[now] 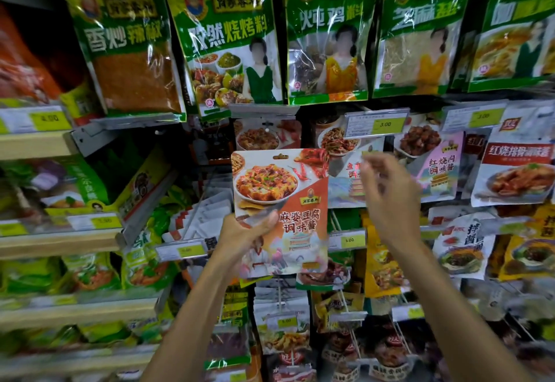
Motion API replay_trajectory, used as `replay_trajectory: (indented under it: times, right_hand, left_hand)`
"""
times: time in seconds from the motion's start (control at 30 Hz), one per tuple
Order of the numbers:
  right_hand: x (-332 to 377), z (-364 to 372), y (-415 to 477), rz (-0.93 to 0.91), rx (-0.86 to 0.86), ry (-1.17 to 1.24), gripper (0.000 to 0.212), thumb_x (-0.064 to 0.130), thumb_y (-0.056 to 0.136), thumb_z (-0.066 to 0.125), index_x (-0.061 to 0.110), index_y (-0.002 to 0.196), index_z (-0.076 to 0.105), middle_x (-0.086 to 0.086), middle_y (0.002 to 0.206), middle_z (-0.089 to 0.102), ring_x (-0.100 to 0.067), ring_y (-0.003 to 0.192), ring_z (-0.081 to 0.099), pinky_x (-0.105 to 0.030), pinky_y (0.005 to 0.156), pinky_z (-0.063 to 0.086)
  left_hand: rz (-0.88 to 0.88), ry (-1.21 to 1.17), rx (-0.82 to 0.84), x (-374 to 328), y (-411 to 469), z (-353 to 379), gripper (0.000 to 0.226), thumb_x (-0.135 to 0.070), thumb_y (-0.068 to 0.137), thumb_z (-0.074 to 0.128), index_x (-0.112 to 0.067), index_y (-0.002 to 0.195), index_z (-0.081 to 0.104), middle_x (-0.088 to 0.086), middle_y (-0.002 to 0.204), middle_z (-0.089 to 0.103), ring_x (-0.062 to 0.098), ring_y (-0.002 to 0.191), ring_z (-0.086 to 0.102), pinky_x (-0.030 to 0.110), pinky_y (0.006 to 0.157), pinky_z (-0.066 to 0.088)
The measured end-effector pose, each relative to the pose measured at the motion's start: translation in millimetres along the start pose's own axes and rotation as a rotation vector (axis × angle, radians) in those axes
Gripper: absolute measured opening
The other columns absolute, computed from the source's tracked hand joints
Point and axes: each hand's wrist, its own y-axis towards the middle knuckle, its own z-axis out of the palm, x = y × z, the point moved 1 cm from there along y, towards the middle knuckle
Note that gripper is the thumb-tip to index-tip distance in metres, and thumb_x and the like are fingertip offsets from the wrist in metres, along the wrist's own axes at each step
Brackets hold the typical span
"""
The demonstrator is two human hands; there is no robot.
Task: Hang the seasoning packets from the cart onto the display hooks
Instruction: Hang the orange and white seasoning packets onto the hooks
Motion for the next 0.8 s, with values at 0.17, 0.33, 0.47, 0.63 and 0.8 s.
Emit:
replay_trajectory:
  times: [0.17,0.33,0.47,0.63,0.8]
  right_hand:
    - [-4,1,55,-0.447,-0.237,-0.357,0.028,0.011,0.098,0.049,-0.002,0.121,0.059,-0.021,0.117,0.059,-0.026,0.114,0.043,-0.033,0.098,0.036]
    - [-20,19,77,-0.486,-0.243,-0.451,0.036,0.018,0.101,0.04,-0.005,0.123,0.057,-0.022,0.12,0.059,-0.029,0.118,0.045,-0.04,0.103,0.038]
    - [-28,30,79,-0.518,-0.25,-0.482,0.035,0.017,0.102,0.038,-0.005,0.117,0.061,-0.022,0.114,0.062,-0.035,0.112,0.054,-0.041,0.099,0.039]
    - [-34,34,81,-0.546,-0.313,-0.486,0.034,0.016,0.103,0.038,-0.004,0.117,0.061,-0.021,0.112,0.064,-0.033,0.111,0.053,-0.041,0.101,0.041]
    - [-40,38,82,-0.547,-0.356,-0.487,0.03,0.014,0.103,0.044,-0.006,0.118,0.061,-0.022,0.113,0.064,-0.034,0.112,0.054,-0.043,0.103,0.042]
  left_hand:
    - [0.053,-0.049,-0.018,-13,16,-6,0.069,-0.036,0.061,0.082,0.023,0.086,0.057,0.047,0.091,0.057,0.056,0.076,0.058,0.059,0.068,0.051]
    - [0.022,-0.062,-0.037,-24,37,-5,0.055,-0.03,0.065,0.082,0.016,0.089,0.063,0.043,0.096,0.06,0.045,0.081,0.061,0.061,0.078,0.049]
    - [-0.011,-0.067,-0.043,-17,53,-7,0.018,-0.027,0.069,0.081,-0.012,0.065,0.072,0.022,0.076,0.07,0.028,0.069,0.064,0.039,0.059,0.054]
    - [-0.034,-0.063,-0.013,-10,68,-9,0.042,-0.034,0.064,0.084,0.002,0.078,0.07,0.036,0.086,0.065,0.047,0.076,0.063,0.056,0.077,0.053]
    - [-0.061,-0.042,0.009,-1,79,-9,0.029,-0.037,0.06,0.085,-0.013,0.074,0.074,0.016,0.082,0.073,0.036,0.078,0.069,0.046,0.077,0.057]
